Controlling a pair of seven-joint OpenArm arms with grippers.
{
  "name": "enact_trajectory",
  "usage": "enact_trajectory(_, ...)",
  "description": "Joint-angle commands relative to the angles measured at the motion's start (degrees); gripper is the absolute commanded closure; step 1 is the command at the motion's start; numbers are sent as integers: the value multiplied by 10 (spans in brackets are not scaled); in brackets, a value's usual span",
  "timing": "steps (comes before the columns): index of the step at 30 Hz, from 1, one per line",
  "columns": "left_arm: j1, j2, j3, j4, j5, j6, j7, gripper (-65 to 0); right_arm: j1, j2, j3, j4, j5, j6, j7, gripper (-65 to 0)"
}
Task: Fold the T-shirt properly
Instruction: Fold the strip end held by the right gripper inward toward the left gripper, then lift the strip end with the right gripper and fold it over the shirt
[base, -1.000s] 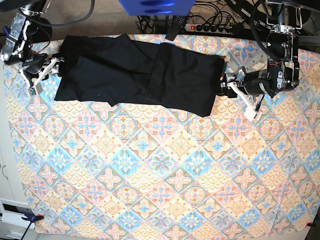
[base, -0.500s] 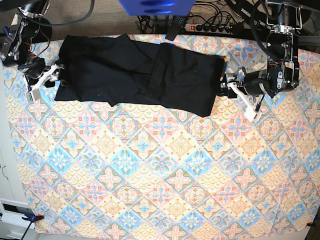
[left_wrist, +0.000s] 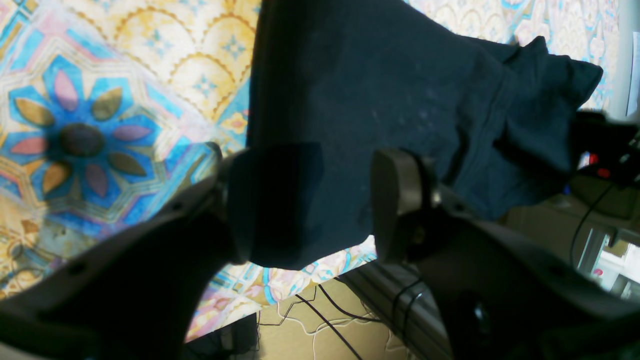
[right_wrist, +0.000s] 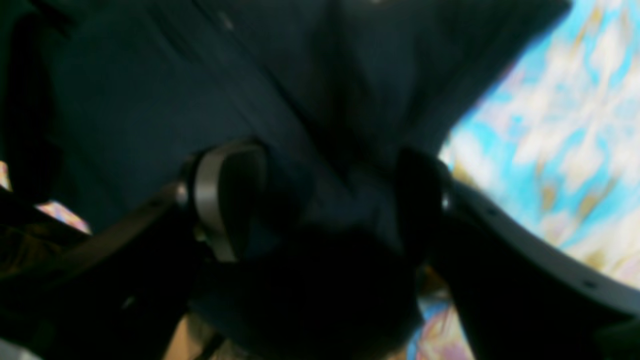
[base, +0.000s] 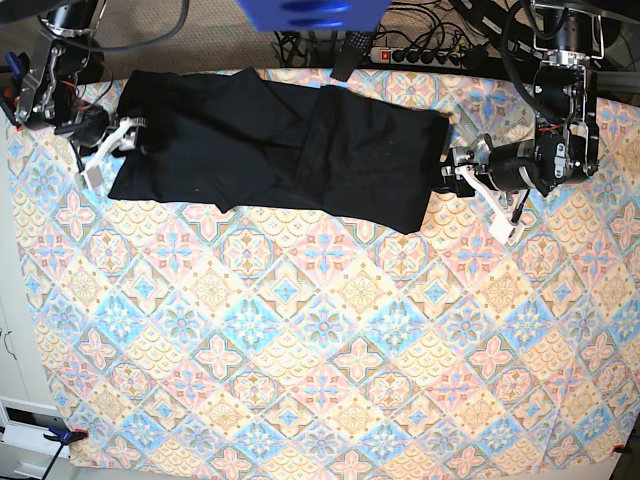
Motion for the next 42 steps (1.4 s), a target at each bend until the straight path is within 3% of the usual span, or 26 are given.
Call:
enact_trajectory(1, -7, -7, -3, 8, -8, -1, -5, -346, 4, 10, 3, 2, -6, 1, 7, -437)
enact_trajectory(4, -7, -7, -3, 8, -8, -1, -5, -346, 4, 10, 7, -5, -40, 1, 7, -437)
enact_trajectory(18, -7, -7, -3, 8, -8, -1, -6, -346, -11, 9, -25, 0, -38, 1, 2, -437)
enact_trajectory(24, -7, -7, -4, 8, -8, -1, -6, -346, -23, 9, -70, 2, 29, 1, 4, -436)
enact_trajectory(31, -7, -7, -6, 8, -8, -1, -6, -346, -19, 9, -85, 2, 36, 1, 4, -431)
enact_trajectory(34, -7, -6, -6, 8, -8, -1, -6, -346, -18, 2, -85, 0, 36, 1, 5, -323)
enact_trajectory(39, -7, -6, -7, 8, -9, -1, -14, -346, -1, 0, -80, -5, 34, 1, 7, 0)
enact_trajectory(42, -6, -6, -6, 8, -8, -1, -40, -346, 48, 0, -79, -7, 33, 1, 7, -11)
